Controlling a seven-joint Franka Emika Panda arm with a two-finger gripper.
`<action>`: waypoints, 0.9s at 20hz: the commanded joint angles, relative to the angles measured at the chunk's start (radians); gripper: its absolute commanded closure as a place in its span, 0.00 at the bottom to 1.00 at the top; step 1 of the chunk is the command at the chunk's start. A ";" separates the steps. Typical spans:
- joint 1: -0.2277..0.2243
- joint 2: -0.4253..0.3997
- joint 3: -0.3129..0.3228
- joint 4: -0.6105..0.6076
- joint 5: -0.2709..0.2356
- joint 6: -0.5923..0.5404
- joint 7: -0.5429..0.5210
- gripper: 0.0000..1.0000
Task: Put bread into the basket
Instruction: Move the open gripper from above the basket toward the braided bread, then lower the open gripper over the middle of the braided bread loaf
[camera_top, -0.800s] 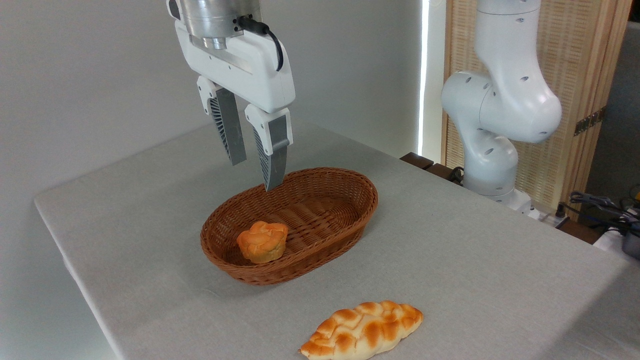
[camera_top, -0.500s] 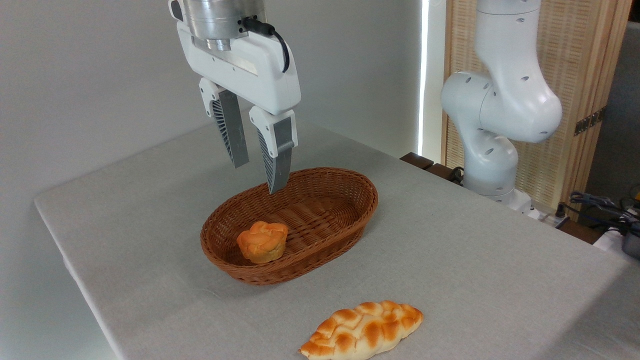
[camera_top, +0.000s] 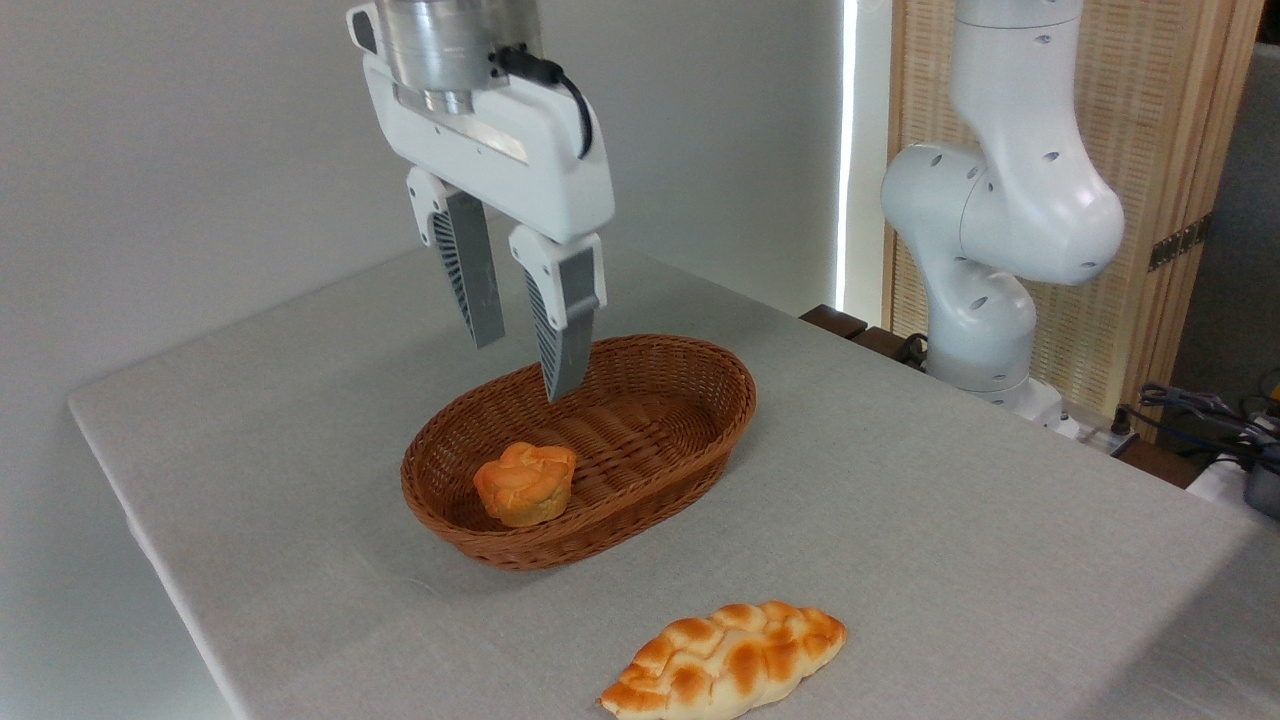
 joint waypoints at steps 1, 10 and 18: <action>0.045 -0.090 0.011 -0.193 0.008 0.163 0.092 0.00; 0.058 -0.084 0.085 -0.362 0.136 0.247 0.317 0.00; 0.058 -0.029 0.092 -0.430 0.296 0.309 0.317 0.00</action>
